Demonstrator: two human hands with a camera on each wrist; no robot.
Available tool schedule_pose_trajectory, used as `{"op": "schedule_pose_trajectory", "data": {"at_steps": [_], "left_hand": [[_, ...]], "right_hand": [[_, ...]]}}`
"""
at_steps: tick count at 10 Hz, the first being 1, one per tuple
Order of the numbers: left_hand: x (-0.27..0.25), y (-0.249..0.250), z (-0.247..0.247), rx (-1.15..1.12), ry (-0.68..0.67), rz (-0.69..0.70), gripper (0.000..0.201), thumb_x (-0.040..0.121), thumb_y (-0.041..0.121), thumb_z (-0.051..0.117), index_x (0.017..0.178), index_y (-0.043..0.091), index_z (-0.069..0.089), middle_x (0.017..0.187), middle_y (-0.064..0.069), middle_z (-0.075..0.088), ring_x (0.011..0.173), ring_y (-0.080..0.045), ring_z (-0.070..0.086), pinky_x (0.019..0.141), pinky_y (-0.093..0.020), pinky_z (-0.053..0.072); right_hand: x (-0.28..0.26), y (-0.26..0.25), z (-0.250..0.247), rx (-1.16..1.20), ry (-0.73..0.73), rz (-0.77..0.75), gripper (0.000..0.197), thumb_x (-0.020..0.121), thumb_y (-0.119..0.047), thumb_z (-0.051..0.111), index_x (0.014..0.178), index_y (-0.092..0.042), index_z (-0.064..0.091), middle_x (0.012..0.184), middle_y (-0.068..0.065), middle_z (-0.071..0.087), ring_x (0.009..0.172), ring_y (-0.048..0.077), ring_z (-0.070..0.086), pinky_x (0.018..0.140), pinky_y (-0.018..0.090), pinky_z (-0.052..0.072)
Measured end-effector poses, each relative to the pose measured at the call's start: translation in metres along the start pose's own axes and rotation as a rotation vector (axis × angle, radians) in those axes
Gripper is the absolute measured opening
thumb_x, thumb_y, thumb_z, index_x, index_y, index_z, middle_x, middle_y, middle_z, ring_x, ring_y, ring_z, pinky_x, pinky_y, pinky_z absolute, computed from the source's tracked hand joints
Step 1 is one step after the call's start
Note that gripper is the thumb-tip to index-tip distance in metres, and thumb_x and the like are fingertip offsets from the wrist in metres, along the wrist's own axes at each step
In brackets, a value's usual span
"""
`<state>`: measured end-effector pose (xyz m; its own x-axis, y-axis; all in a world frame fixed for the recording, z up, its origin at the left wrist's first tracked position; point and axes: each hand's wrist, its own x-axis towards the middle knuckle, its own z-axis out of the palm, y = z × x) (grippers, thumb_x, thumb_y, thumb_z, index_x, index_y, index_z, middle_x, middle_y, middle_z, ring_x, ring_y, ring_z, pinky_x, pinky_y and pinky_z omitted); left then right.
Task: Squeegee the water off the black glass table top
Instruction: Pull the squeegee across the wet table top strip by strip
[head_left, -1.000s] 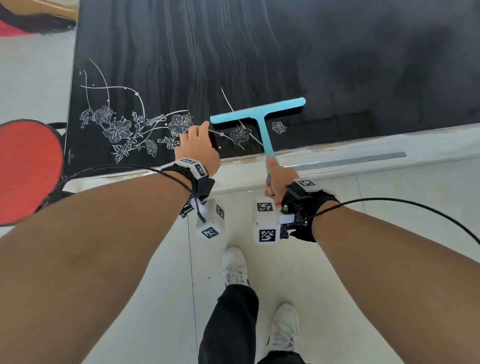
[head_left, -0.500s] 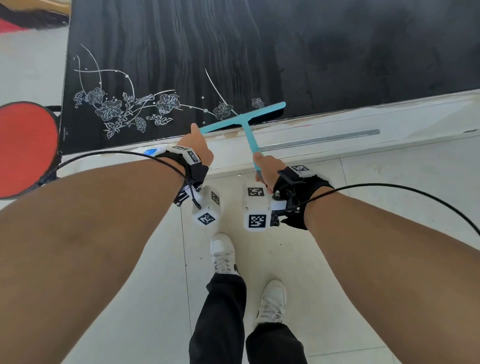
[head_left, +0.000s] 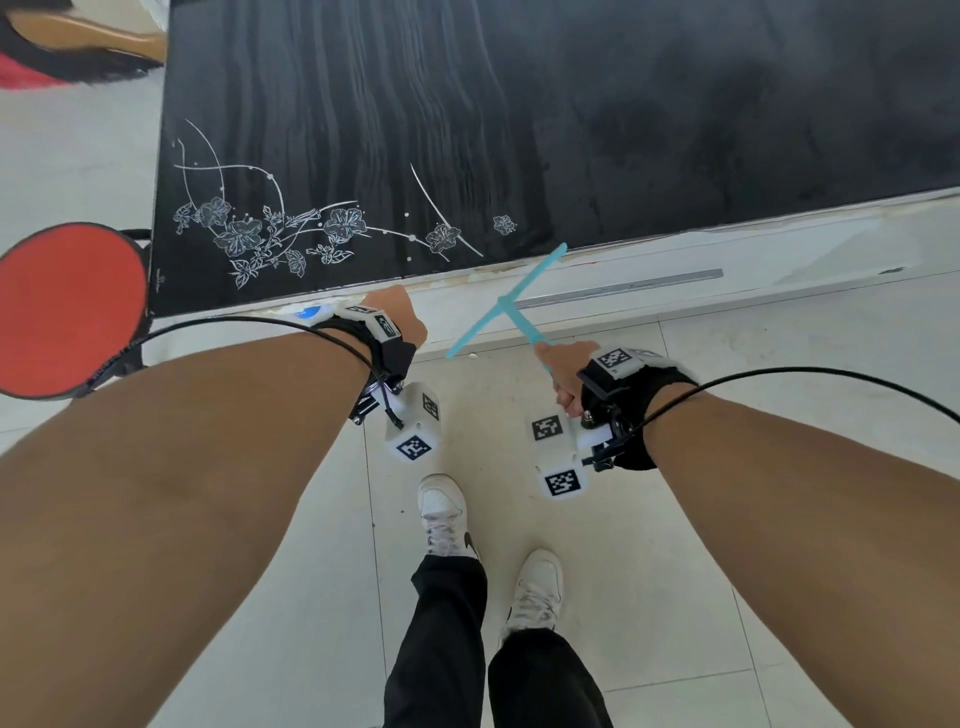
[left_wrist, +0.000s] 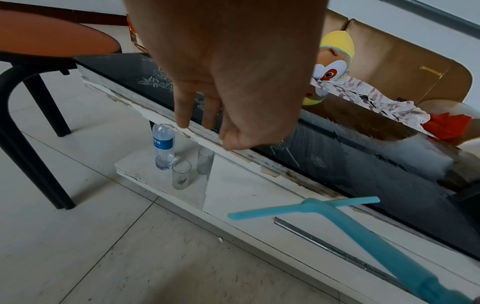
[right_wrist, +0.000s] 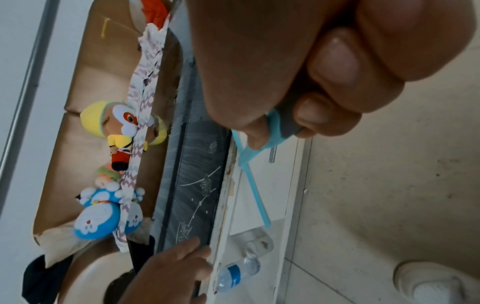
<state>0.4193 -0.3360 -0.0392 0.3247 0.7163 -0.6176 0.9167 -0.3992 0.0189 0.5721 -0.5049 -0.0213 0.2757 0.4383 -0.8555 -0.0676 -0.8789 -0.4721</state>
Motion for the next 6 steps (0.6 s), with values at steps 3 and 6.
{"op": "schedule_pose_trajectory", "data": {"at_steps": [3,6], "left_hand": [[-0.009,0.027,-0.051,-0.038,0.019,0.07,0.04,0.089,0.01,0.049,0.128,0.007,0.053,0.135,-0.015,0.054,0.115,-0.033,0.055,0.085,-0.033,0.043],[0.009,0.046,-0.141,0.003,0.032,0.209,0.023,0.089,0.014,0.048,0.102,0.0,0.061,0.118,-0.018,0.064,0.099,-0.036,0.061,0.075,-0.033,0.045]], "right_hand": [[-0.049,-0.048,-0.032,-0.663,0.202,-0.13,0.021,0.102,-0.034,0.039,0.096,-0.017,0.051,0.092,0.007,0.051,0.084,0.026,0.052,0.07,0.03,0.043],[-0.051,-0.144,-0.058,-0.768,0.365,-0.134,0.021,0.09,-0.03,0.057,0.077,-0.013,0.054,0.07,0.002,0.057,0.076,0.025,0.063,0.074,0.033,0.052]]}}
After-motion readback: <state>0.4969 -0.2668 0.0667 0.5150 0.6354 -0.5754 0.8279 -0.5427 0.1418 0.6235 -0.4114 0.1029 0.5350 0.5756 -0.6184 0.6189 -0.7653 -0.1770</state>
